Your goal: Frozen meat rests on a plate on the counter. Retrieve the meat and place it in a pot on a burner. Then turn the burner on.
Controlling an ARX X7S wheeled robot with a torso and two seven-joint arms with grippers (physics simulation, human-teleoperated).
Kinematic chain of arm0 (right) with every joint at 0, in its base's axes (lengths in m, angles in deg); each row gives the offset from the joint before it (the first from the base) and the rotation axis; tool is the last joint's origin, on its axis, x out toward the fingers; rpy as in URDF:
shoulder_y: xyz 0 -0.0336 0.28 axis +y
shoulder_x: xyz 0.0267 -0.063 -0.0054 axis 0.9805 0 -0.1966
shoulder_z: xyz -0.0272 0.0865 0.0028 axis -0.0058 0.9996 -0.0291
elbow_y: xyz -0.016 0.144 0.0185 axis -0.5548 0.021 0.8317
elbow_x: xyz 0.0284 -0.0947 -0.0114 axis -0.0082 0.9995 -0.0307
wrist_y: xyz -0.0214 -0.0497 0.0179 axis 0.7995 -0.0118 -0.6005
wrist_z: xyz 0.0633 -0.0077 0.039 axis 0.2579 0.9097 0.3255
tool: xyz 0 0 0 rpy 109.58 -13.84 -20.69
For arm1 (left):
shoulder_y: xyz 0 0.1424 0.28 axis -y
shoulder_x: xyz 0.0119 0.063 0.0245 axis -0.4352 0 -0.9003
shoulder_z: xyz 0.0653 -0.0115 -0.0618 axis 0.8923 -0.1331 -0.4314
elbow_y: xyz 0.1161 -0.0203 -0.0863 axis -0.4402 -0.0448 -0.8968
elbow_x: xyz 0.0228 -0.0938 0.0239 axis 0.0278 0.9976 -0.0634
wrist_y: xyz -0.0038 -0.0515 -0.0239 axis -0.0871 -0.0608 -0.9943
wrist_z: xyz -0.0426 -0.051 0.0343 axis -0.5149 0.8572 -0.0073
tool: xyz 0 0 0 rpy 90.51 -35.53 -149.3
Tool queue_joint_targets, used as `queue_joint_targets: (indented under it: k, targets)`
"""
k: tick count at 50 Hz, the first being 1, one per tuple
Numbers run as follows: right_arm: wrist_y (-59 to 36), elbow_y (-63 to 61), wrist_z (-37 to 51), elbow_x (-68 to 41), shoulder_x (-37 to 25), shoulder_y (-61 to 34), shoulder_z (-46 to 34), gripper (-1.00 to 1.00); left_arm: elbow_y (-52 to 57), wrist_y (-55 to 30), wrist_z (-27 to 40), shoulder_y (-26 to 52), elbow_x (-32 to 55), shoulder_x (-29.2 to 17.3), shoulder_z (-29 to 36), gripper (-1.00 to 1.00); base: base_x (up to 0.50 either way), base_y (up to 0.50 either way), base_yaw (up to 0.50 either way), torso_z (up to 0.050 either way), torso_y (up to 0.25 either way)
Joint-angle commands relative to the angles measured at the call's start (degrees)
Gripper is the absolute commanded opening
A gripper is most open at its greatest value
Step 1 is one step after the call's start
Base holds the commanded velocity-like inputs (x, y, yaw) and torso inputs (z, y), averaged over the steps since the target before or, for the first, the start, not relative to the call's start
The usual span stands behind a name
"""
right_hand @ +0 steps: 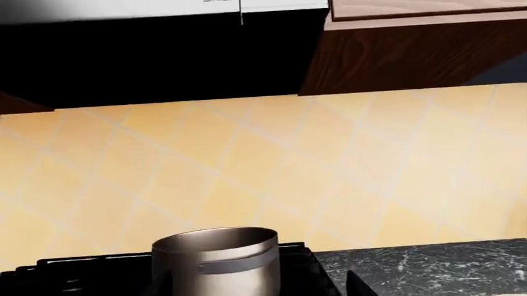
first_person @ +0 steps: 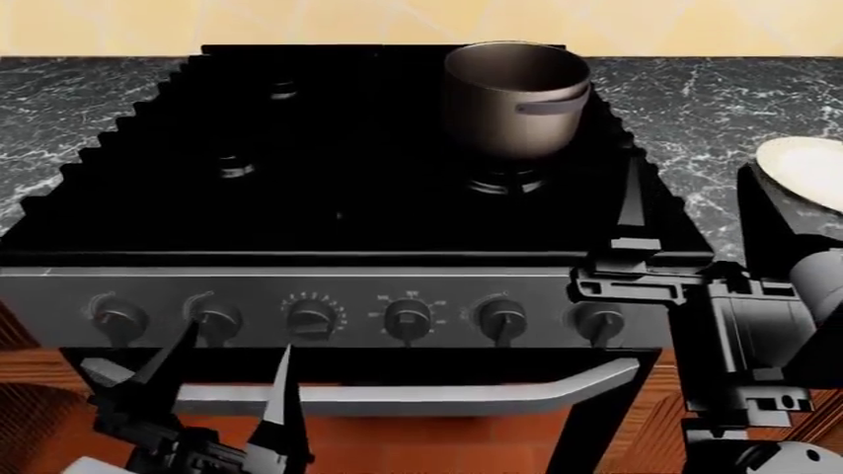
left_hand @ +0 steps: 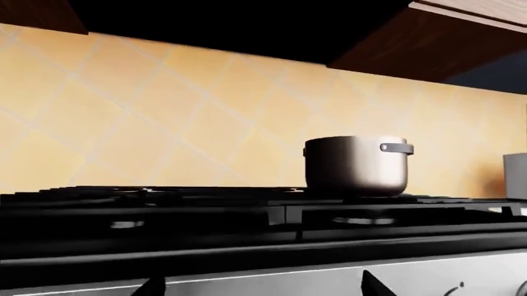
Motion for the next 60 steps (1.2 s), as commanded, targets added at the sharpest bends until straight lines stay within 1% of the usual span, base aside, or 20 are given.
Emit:
queue_joint_targets:
  k: [1, 17, 24, 46, 60]
  targets:
    - [0.6, 0.9, -0.2, 0.0, 0.2, 0.6, -0.3, 1.0, -1.0, 0.7, -0.6, -0.1, -0.8, 0.5, 0.3, 1.0, 0.0, 0.0, 0.0, -0.05, 0.0]
    - [-1.3, -0.2, 2.0, -2.6, -0.2, 0.8, 1.2, 1.0, -2.5, 1.9, -1.7, 0.0, -0.5, 1.4, 0.6, 1.0, 0.0, 0.0, 0.0, -0.05, 0.0]
    - [-1.7, -0.5, 2.3, -2.9, -0.7, 2.2, 1.1, 1.0, -2.9, 2.2, -2.5, 0.4, -0.3, 1.6, 0.9, 1.0, 0.0, 0.0, 0.0, -0.05, 0.0]
    - [-2.8, -0.6, 3.1, -4.1, -2.4, 2.1, 2.2, 1.0, -4.4, 3.3, -4.0, 0.7, 0.5, 2.1, 1.2, 1.0, 0.0, 0.0, 0.0, -0.05, 0.0]
    - [-10.6, -2.6, 5.8, -14.0, -6.9, -1.8, 5.3, 1.0, -4.9, 3.4, -4.4, 1.1, 1.4, 2.5, 1.3, 1.0, 0.0, 0.0, 0.0, -0.05, 0.0]
